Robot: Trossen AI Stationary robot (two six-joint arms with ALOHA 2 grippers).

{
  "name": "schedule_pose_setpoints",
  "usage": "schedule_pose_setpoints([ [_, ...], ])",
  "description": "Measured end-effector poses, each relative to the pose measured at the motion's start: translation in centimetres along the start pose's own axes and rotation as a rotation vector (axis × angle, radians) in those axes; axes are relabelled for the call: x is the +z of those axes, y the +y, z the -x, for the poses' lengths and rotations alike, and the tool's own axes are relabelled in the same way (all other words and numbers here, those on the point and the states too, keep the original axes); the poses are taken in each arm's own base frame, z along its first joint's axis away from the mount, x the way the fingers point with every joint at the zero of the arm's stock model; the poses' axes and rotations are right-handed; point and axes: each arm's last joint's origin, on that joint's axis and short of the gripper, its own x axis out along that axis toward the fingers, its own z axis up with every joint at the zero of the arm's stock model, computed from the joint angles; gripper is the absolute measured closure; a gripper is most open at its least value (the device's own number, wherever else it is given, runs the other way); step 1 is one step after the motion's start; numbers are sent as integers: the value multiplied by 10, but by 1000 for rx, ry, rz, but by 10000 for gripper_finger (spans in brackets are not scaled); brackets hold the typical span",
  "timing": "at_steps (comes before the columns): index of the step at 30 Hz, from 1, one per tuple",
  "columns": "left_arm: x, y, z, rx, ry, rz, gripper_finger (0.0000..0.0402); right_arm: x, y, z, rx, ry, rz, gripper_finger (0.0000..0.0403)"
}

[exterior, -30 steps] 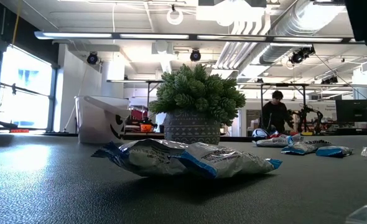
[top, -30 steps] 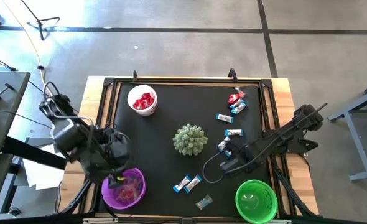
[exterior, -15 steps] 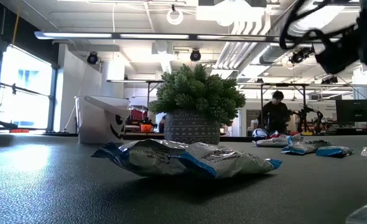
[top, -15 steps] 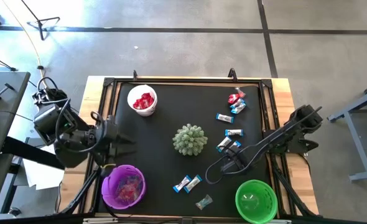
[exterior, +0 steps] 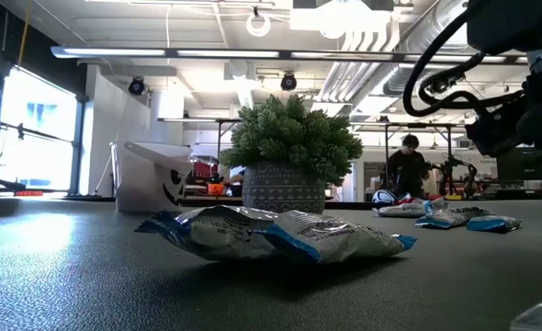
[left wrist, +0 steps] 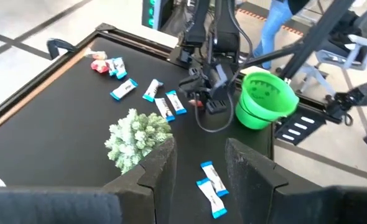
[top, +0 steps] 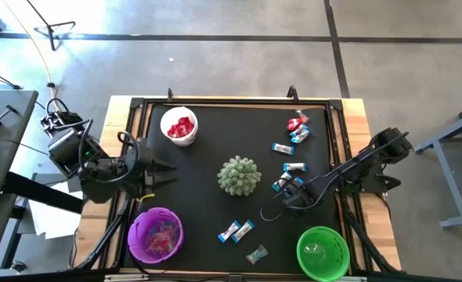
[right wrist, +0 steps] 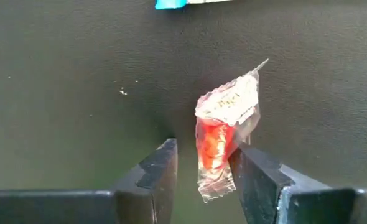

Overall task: Organize candy in baskets
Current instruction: Put the red gummy into the purple bucket

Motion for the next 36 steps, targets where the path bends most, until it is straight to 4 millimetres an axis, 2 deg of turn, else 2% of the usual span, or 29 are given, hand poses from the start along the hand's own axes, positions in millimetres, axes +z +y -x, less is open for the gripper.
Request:
schedule_pose_setpoints([
  [4, 1, 2, -2, 18, -11, 6, 275, 0, 2, 2, 13, -6, 6, 290],
  [10, 1, 0, -1, 13, -8, 36, 275, 1, 5, 11, 49, -61, 1, 390],
  [14, -5, -6, -1, -49, 56, 57, 275, 1, 9, 23, 94, -81, -15, 384],
  [17, -12, -14, 0, -102, 122, 71, 275, 1, 18, 42, 166, -129, -7, 395],
  [22, -28, -26, 4, -115, 200, 76, 275, 2, 44, 90, 314, -306, 71, 396],
  [27, -43, -26, 0, 31, 202, 5, 275, 7, 67, 153, 435, -597, 173, 400],
  [31, -45, -26, -7, 166, 73, -133, 275, 10, 77, 202, 504, -835, 212, 401],
  [36, -39, -36, -17, 313, -185, -324, 275, 10, 94, 256, 649, -1136, 305, 402],
])
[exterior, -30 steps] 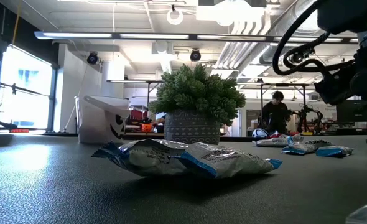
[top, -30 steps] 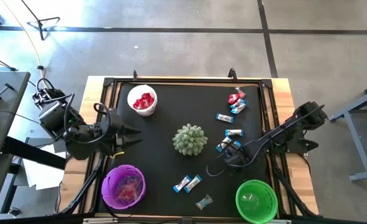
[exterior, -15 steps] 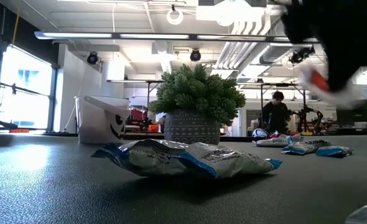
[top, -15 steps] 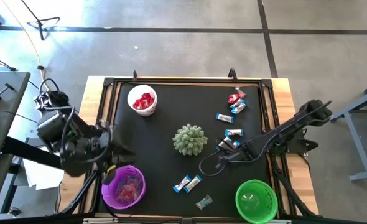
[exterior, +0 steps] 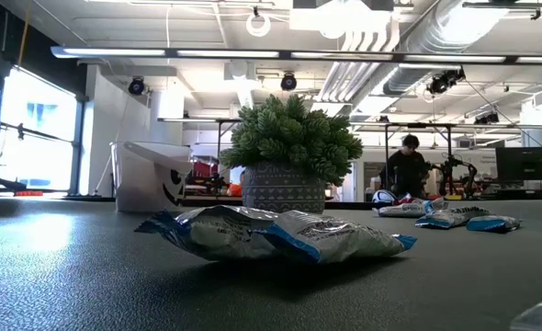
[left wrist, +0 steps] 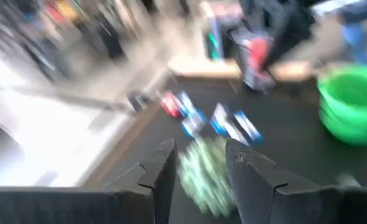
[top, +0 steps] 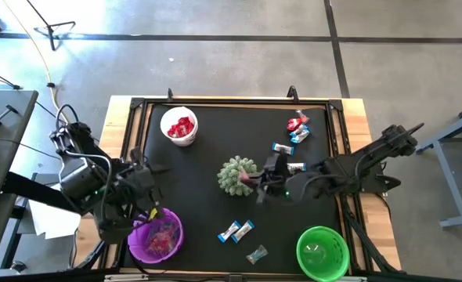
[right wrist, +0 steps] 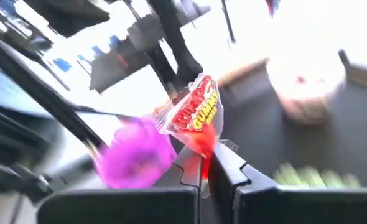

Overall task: Organize candy in baskets
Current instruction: Put the red gummy into the purple bucket

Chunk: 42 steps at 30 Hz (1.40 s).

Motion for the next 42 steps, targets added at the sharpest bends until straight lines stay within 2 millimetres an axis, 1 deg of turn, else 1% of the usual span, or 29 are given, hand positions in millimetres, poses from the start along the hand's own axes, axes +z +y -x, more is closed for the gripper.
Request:
schedule_pose_setpoints([
  [3, 6, -4, -6, 128, -132, 26, 275, 17, 16, -3, 90, -143, 13, 402],
  [6, 9, -2, -13, 195, -174, 86, 275, 24, 25, -9, 135, -230, 2, 402],
  [9, 12, 1, -21, 226, -178, 155, 275, 24, 29, -19, 139, -258, 1, 402],
  [13, 16, 2, -31, 222, -146, 209, 274, 21, 29, -39, 107, -251, 13, 402],
  [16, 20, 2, -39, 195, -105, 218, 269, 20, 29, -51, 94, -247, 17, 402],
  [18, 22, 2, -44, 175, -77, 210, 263, 22, 30, -55, 91, -250, 24, 402],
  [23, 28, 3, -55, 128, -34, 196, 247, 27, 27, -59, 82, -259, 53, 402],
  [28, 35, 4, -63, 104, -33, 178, 234, 31, 23, -61, 78, -262, 51, 402],
  [32, 42, 3, -69, 41, -32, 187, 226, 34, 19, -63, 62, -264, 67, 402],
  [35, 45, 3, -71, 11, -39, 172, 223, 35, 17, -63, 54, -262, 71, 402],
  [42, 46, 3, -71, -3, -36, 175, 222, 35, 12, -66, 15, -250, 84, 402],
])
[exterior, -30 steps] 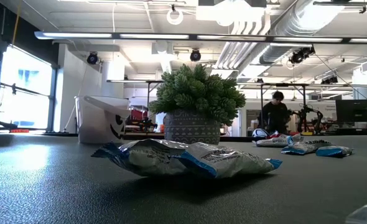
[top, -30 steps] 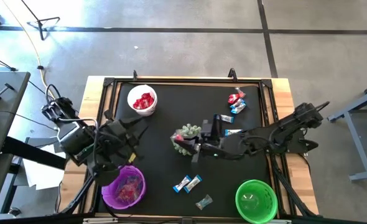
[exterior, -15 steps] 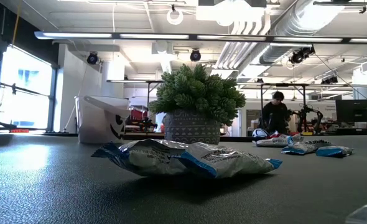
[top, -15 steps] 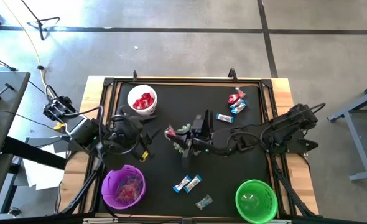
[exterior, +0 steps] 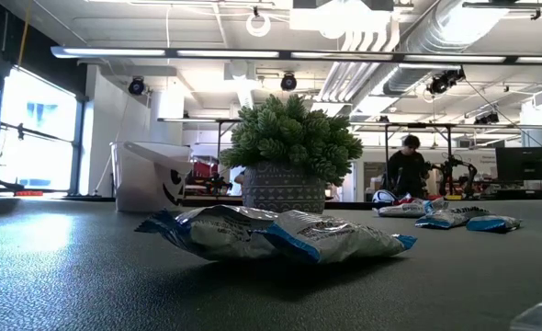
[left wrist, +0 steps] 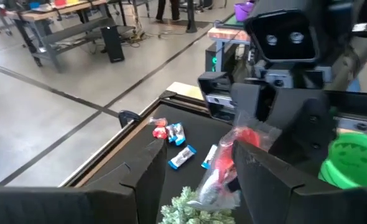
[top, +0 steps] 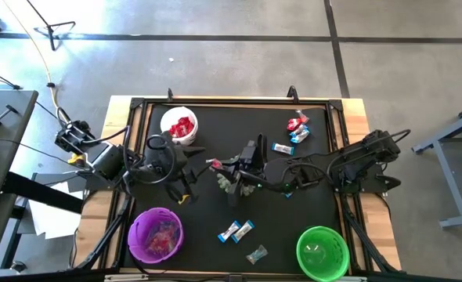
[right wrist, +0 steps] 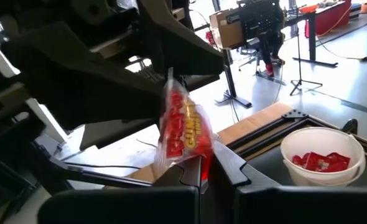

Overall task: Organize candy in baskets
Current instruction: Put the red gummy into the purple bucket

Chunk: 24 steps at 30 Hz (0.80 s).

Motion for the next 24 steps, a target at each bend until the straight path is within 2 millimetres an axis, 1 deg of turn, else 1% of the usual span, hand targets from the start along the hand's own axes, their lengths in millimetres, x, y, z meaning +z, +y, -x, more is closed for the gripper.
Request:
schedule_pose_setpoints([
  [13, 0, -1, 0, -37, 11, 11, 222, 3, -6, -3, -29, -5, 10, 402],
  [18, 2, -4, 1, -93, 21, 30, 222, 5, -15, -8, -73, -14, 12, 402],
  [24, 1, -4, -3, -81, 28, -22, 222, 6, -15, -10, -28, -7, 3, 402],
])
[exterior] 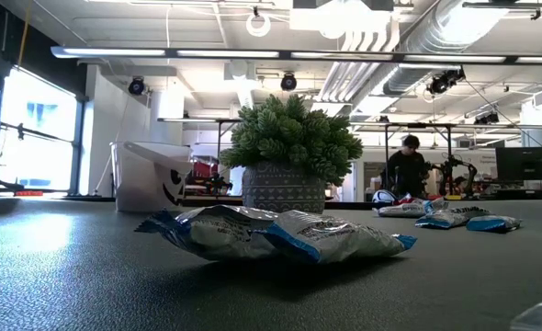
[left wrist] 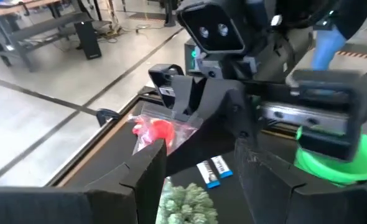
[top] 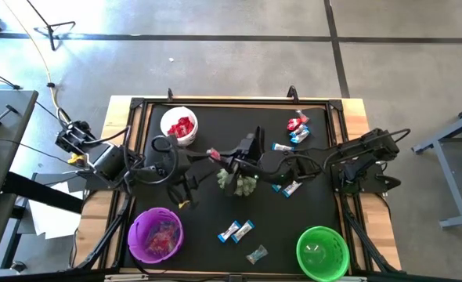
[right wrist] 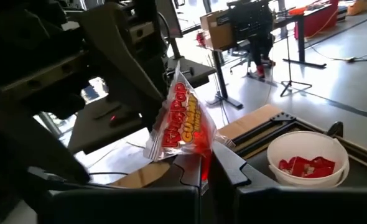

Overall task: Organize candy in baskets
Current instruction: Put the red gummy into the purple bucket

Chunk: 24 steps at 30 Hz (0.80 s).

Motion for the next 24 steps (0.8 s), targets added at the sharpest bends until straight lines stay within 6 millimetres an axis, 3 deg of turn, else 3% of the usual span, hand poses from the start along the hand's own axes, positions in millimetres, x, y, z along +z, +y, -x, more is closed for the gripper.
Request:
schedule_pose_setpoints([
  [17, 2, 11, -12, 70, 8, -43, 222, -4, 11, 7, 39, 12, 2, 402],
  [24, 2, 11, -14, -23, 45, -52, 241, -3, 12, 8, 52, -2, 23, 402],
])
